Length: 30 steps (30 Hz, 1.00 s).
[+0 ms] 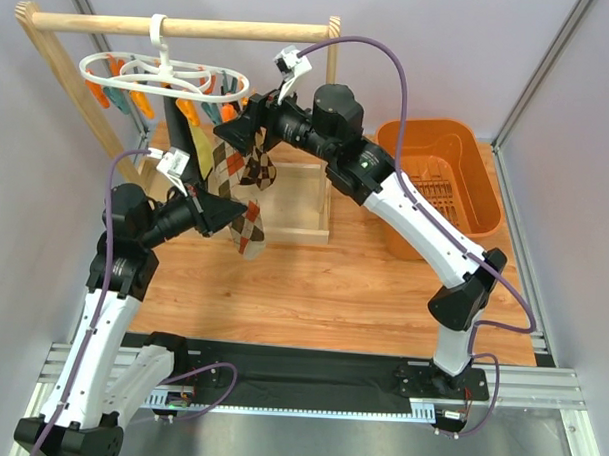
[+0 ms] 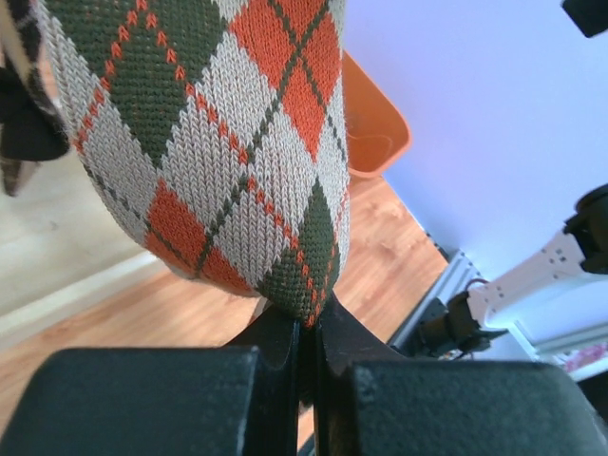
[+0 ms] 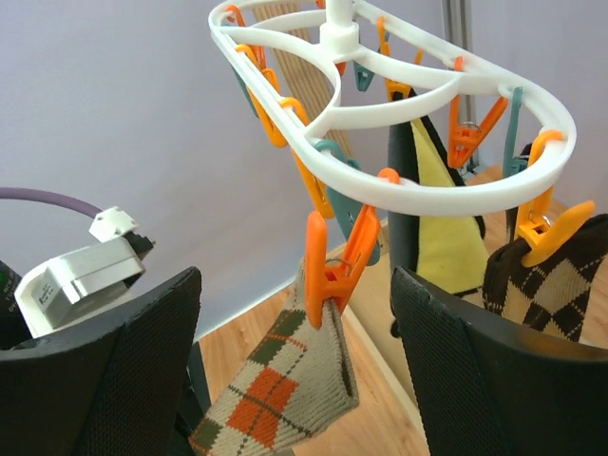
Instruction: Remove the socks clipped to the hanger
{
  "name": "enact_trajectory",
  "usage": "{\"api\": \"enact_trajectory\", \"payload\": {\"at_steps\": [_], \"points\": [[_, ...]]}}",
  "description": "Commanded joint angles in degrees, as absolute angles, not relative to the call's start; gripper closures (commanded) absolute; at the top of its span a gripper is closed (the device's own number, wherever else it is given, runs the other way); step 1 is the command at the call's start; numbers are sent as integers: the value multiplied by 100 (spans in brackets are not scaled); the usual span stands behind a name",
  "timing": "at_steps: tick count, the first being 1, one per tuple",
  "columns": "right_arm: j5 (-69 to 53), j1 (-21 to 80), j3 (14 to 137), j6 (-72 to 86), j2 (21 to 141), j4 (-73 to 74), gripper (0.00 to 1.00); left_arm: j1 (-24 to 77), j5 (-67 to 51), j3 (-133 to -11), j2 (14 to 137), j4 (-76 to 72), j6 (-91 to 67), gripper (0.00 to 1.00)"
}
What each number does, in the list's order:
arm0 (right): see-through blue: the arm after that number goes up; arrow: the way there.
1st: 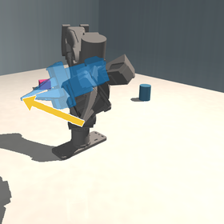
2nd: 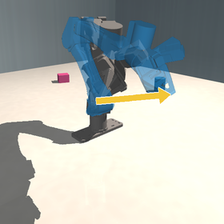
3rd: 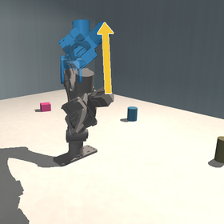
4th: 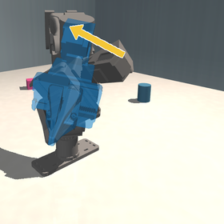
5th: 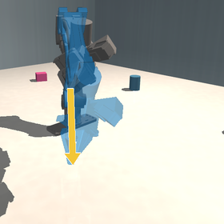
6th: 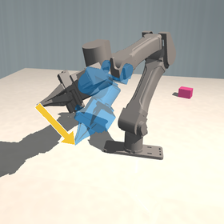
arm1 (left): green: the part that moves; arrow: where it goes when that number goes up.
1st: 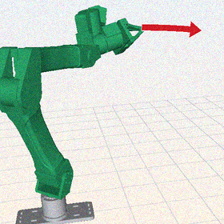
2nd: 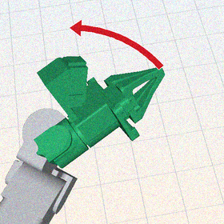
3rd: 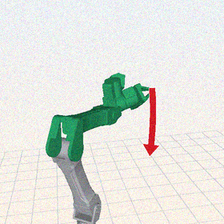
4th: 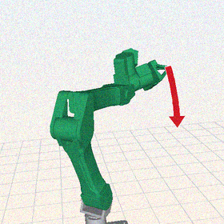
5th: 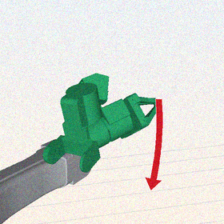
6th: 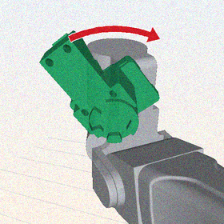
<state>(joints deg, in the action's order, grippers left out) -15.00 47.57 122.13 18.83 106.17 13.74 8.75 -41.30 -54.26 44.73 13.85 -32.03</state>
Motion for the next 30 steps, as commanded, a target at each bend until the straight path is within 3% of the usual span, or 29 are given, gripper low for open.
{"api": "enact_trajectory", "payload": {"at_steps": [1,11,15,24,30], "points": [[-1688,4711,12348,2355,10775,791,18,896,-4597,-5642,4439,1134,-3524,100],[-1573,4702,12762,2575,11127,835,27,896,-4535,-5687,4386,1213,-3542,100],[-1582,4702,12718,2619,11136,678,40,896,-4500,-5678,4395,1204,-3542,100],[-1600,4702,12577,2768,11092,378,41,896,-4474,-5651,4403,1187,-3551,100],[-1661,4702,12595,2874,11153,290,75,896,-4456,-5616,4386,1187,-3542,100]]}}
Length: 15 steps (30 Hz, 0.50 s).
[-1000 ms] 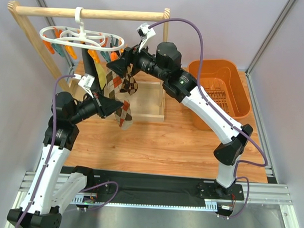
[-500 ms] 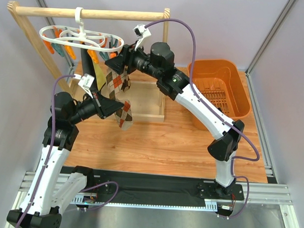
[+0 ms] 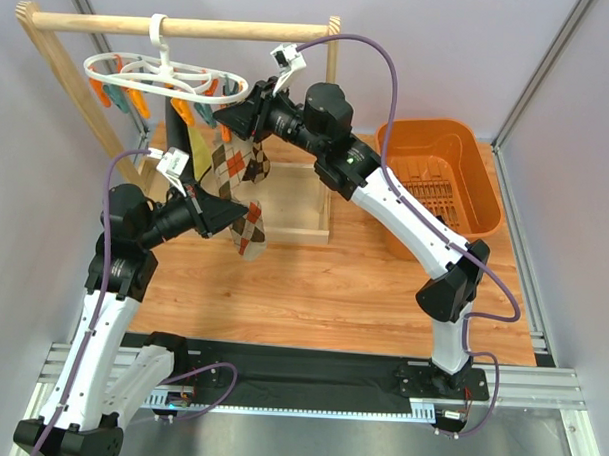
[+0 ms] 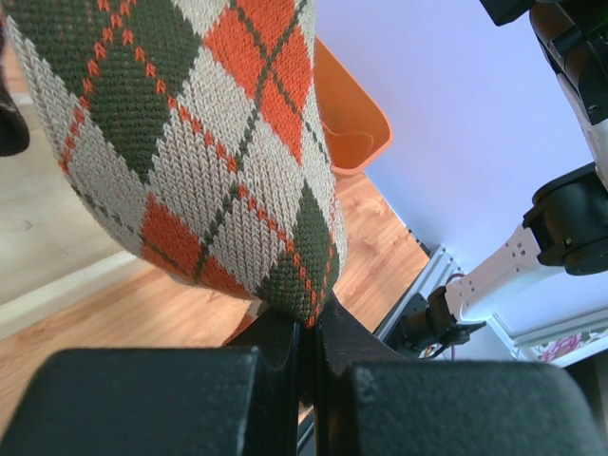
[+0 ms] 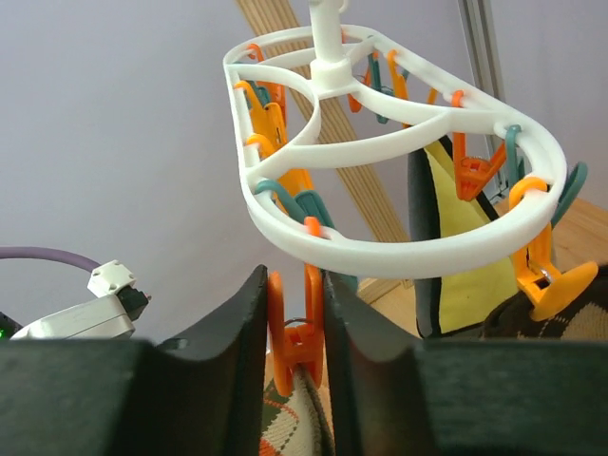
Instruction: Remove the socks clipped to the hanger
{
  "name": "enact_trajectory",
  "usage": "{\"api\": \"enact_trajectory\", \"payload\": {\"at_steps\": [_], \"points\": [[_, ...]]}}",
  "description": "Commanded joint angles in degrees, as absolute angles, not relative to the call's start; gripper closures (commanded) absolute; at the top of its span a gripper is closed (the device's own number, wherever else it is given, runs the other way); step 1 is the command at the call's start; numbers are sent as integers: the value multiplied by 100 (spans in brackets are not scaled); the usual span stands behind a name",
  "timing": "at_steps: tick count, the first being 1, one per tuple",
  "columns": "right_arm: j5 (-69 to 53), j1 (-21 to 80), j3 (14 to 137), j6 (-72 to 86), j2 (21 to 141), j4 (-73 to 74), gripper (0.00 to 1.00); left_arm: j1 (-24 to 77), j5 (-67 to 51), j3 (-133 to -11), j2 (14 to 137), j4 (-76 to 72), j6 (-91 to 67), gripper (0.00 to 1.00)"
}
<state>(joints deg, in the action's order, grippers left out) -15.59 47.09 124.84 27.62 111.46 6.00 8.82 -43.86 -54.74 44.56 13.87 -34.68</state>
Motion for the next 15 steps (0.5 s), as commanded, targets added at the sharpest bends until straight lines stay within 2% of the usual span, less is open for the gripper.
{"api": "enact_trajectory", "payload": {"at_steps": [1,3,6,15], "points": [[-1661,4702,12612,2883,11162,290,79,896,-4456,-5616,4386,1187,-3542,100],[-1652,4702,12604,2865,11162,325,86,896,-4447,-5599,4368,1195,-3542,100],[-1644,4702,12604,2865,11153,334,92,896,-4404,-5581,4351,1248,-3525,100],[-1635,4702,12604,2839,11153,352,94,896,-3921,-5248,4342,1808,-3463,100]]}}
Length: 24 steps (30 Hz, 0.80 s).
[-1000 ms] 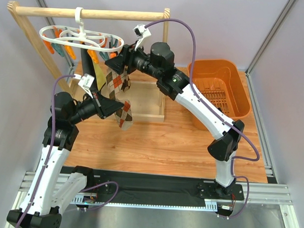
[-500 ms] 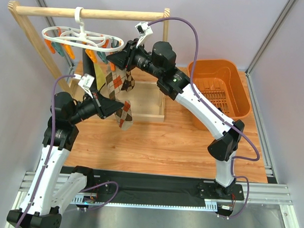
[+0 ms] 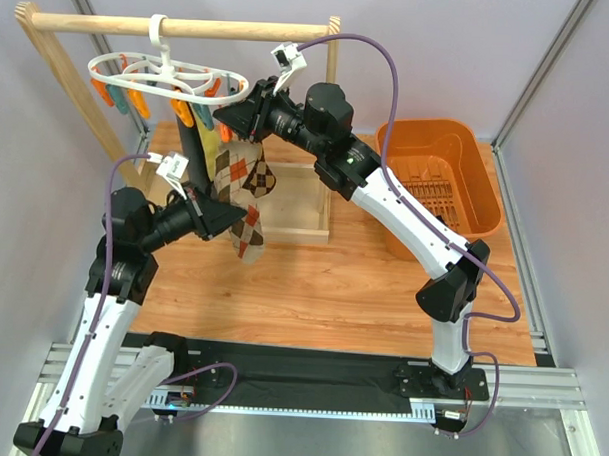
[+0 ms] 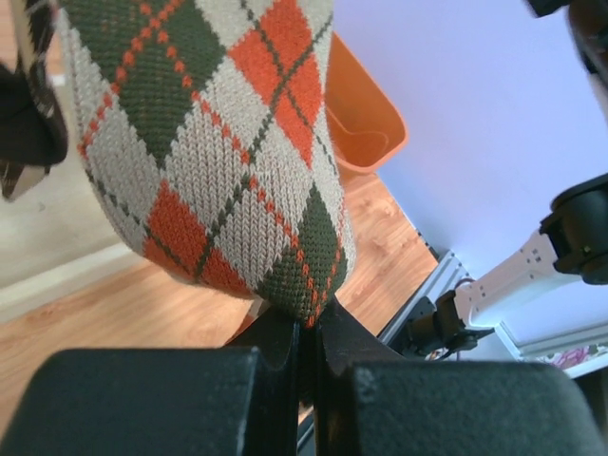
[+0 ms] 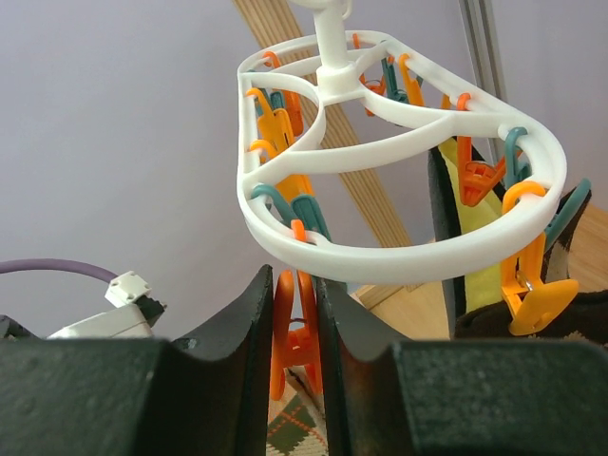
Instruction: Remove the socks clipped to the hanger
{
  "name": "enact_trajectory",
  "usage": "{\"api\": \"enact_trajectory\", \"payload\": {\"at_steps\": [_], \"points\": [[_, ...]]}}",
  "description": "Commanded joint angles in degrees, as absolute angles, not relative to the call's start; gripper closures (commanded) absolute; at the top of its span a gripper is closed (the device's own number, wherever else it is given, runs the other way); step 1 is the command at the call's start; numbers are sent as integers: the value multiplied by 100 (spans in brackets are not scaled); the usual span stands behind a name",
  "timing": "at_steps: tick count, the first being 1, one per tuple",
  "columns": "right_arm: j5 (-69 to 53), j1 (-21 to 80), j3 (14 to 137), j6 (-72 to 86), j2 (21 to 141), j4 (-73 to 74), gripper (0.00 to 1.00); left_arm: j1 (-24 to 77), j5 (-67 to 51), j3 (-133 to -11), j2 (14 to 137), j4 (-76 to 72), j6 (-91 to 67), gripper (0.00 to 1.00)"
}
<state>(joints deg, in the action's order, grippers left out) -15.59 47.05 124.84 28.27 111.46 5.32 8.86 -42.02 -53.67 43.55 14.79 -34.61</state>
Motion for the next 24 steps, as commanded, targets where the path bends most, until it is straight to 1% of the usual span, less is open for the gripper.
{"api": "enact_trajectory", "payload": {"at_steps": [1,7,9,11,13,14,16,17,19,20,22,24], "points": [[-1635,4702,12604,2839,11153,360,95,896,-3859,-5177,4350,1880,-3472,100],[-1608,4693,12595,2900,11162,387,95,896,-3402,-4799,4429,2197,-3770,100],[-1652,4693,12595,2918,11162,413,93,896,-3445,-4825,4447,2232,-3797,100],[-1661,4702,12586,2874,11127,553,84,896,-3568,-4921,4456,2241,-3806,100],[-1661,4693,12394,2813,11031,615,70,896,-3630,-5150,4430,2320,-3797,100],[-1635,4702,12245,2760,10848,589,57,896,-3647,-5324,4412,2433,-3762,100],[-1626,4676,11946,2699,10618,501,48,896,-3656,-5475,4395,2574,-3709,100],[-1635,4667,11631,2646,10504,457,41,896,-3648,-5589,4386,2697,-3674,100],[-1617,4641,11374,2619,10153,527,34,896,-3612,-5660,4377,2838,-3683,100],[-1608,4632,11138,2602,10038,675,25,896,-3630,-5721,4377,2961,-3674,100],[-1617,4632,10777,2479,9617,808,20,896,-3691,-5800,4377,3058,-3674,100],[-1897,4632,10162,2156,9318,966,17,896,-3858,-5888,4368,3102,-3648,100]]}}
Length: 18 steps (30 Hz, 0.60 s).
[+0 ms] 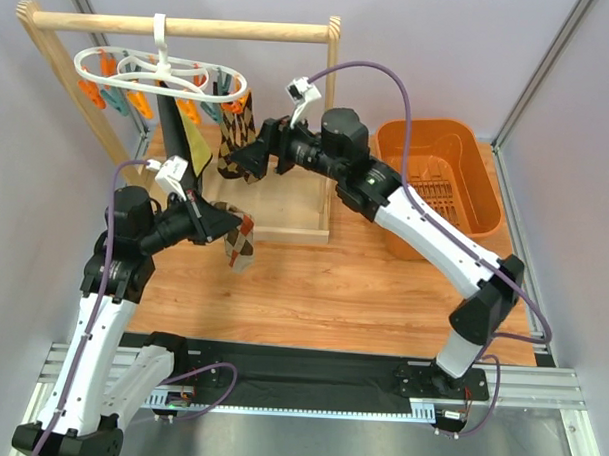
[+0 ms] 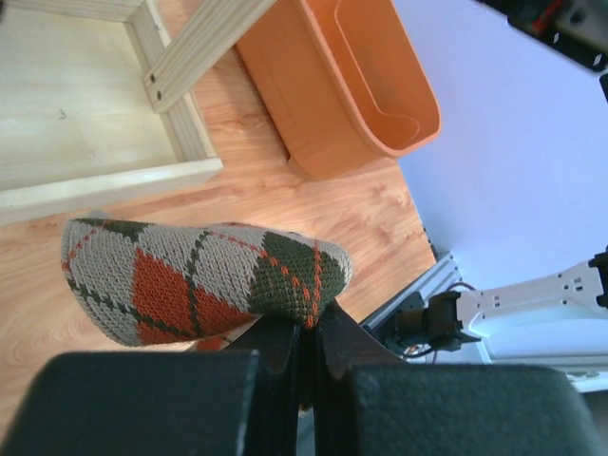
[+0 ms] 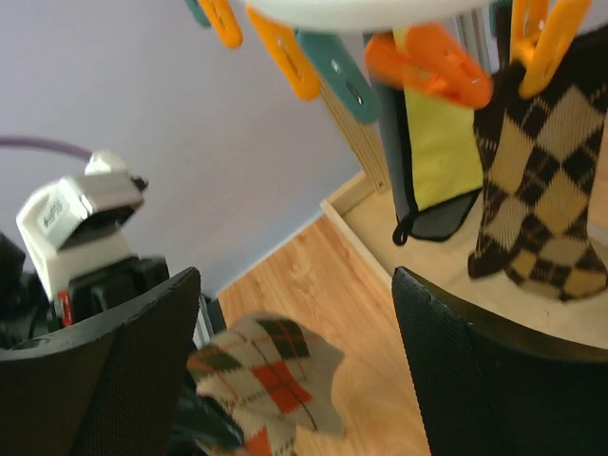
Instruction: Remove the socks clipped to the hanger
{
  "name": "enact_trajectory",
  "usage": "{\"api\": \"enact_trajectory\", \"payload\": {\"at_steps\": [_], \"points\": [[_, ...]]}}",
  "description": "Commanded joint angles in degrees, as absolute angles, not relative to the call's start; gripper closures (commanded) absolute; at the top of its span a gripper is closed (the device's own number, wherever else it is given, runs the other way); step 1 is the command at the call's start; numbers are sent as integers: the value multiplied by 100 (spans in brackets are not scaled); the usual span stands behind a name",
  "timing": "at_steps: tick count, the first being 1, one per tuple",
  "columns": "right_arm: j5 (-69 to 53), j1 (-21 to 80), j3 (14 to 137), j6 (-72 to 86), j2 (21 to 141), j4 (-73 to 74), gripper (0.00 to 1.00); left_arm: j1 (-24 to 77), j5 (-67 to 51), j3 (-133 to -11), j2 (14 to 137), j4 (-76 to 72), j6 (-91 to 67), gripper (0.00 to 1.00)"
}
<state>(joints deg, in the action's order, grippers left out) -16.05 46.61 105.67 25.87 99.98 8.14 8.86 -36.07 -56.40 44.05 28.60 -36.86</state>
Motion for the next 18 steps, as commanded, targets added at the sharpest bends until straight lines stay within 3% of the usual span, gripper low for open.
{"api": "enact_trajectory", "payload": {"at_steps": [1,6,11,15,16,17,18], "points": [[-2046,4632,9960,1997,9021,1045,16,896,-3911,-5932,4377,3120,-3621,100],[-3058,4650,8204,1135,8087,958,15,896,-4814,-6047,4421,2673,-3752,100],[-3891,4772,7533,1037,7840,572,15,896,-5818,-5653,4509,943,-4946,100],[-3622,5018,7304,1002,7945,431,19,975,-5932,-5449,4535,63,-5641,100],[-3604,5027,7269,1028,7963,387,24,1002,-5924,-5441,4544,27,-5712,100],[-3569,5036,7242,1133,7980,343,47,1028,-5898,-5414,4570,26,-5782,100],[-3507,5027,7199,1177,7954,299,61,1063,-5854,-5405,4605,18,-5801,100]]}}
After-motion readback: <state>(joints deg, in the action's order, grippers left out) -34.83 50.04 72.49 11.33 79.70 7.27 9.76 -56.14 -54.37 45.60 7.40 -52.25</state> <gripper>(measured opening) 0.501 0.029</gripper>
